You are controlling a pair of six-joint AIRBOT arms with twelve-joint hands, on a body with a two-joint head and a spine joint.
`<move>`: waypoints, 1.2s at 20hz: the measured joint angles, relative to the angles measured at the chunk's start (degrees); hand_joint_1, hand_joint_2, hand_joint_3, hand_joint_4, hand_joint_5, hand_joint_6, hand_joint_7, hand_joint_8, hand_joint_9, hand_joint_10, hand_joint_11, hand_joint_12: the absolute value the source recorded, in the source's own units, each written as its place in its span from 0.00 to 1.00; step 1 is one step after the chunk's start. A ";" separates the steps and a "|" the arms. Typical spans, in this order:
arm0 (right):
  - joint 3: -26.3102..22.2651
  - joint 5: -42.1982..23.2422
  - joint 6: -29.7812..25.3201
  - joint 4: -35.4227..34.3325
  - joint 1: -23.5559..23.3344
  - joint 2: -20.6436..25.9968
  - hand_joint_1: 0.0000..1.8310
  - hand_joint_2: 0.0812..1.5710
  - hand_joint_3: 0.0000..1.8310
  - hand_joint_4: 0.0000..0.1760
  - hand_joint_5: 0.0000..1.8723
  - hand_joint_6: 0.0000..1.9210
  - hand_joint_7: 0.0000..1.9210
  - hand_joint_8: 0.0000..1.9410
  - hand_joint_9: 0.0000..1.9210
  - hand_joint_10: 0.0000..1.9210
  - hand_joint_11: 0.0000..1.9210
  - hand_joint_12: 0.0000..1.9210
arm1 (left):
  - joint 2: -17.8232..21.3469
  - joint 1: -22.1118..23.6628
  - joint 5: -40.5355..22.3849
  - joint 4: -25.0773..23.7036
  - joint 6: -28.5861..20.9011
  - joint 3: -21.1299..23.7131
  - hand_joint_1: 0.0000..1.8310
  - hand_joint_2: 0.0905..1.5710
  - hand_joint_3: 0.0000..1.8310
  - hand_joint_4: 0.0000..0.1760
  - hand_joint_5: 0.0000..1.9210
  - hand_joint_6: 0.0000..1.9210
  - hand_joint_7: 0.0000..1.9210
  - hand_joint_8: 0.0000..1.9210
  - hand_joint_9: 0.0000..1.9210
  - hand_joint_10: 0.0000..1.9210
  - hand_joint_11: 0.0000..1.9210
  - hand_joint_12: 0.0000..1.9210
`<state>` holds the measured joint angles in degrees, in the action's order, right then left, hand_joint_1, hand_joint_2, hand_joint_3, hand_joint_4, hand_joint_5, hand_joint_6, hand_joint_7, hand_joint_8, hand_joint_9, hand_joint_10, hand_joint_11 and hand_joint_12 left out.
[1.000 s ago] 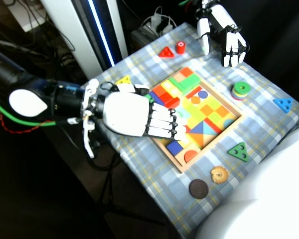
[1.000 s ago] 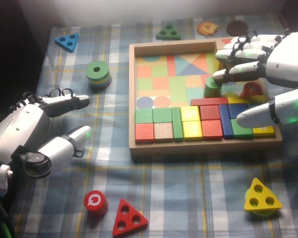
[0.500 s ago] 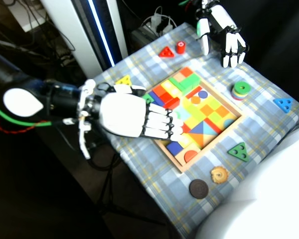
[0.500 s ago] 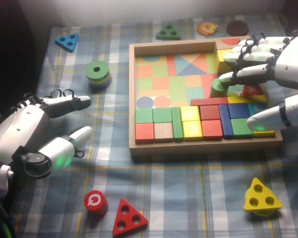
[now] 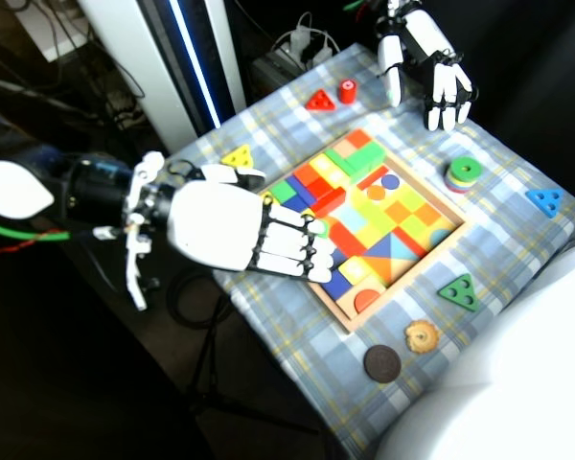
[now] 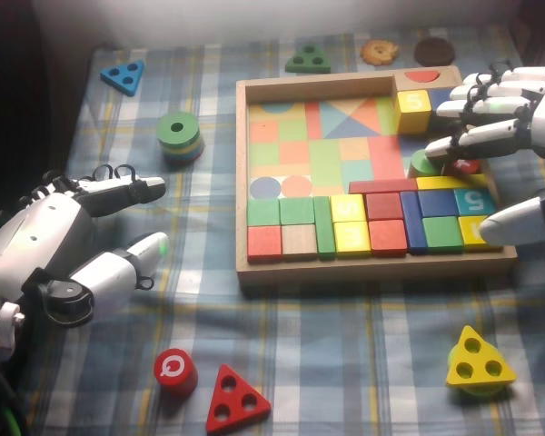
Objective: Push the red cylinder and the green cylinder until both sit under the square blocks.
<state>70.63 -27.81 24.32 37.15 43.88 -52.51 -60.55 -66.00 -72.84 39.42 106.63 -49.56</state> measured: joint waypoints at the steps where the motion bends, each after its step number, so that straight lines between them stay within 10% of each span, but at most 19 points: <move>1: 0.00 0.33 0.00 -0.04 0.02 0.11 0.00 0.61 0.00 1.00 0.14 0.00 0.02 0.00 0.00 0.00 0.00 0.00 | 0.00 0.00 0.02 -0.02 -0.02 0.00 0.30 0.86 0.00 0.19 0.31 0.00 0.24 0.00 0.23 0.00 0.00 0.36; 5: 0.00 0.39 -0.02 -0.04 0.31 0.35 0.00 0.61 0.00 0.89 0.15 0.01 0.02 0.01 0.00 0.00 0.00 0.00 | 0.00 0.00 0.02 -0.04 0.00 0.00 0.31 0.86 0.00 0.16 0.31 0.00 0.24 0.00 0.23 0.00 0.00 0.37; 10: -0.02 0.44 0.09 -1.70 0.31 0.52 0.00 0.60 0.00 0.98 0.15 0.00 0.02 0.00 0.00 0.00 0.00 0.00 | 0.00 0.00 0.04 0.02 0.00 0.00 0.27 0.87 0.00 0.19 0.30 0.00 0.24 0.00 0.22 0.00 0.00 0.35; 11: -0.15 0.42 0.44 -2.29 0.31 0.52 0.00 0.61 0.00 0.85 0.15 0.01 0.02 0.00 0.00 0.00 0.00 0.00 | 0.00 0.00 0.04 0.02 0.00 0.00 0.28 0.86 0.00 0.18 0.30 0.00 0.24 0.00 0.22 0.00 0.00 0.35; 24: -3.67 -2.36 6.19 -7.87 0.24 3.34 0.00 0.58 0.00 1.00 0.14 0.00 0.02 0.00 0.00 0.00 0.00 0.00 | 0.00 -0.13 0.00 0.07 -0.02 0.00 0.34 0.84 0.00 0.23 0.32 0.00 0.25 0.00 0.23 0.00 0.00 0.39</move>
<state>66.96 -30.17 30.50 29.28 44.12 -49.17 -60.55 -66.13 -72.84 39.48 106.61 -49.56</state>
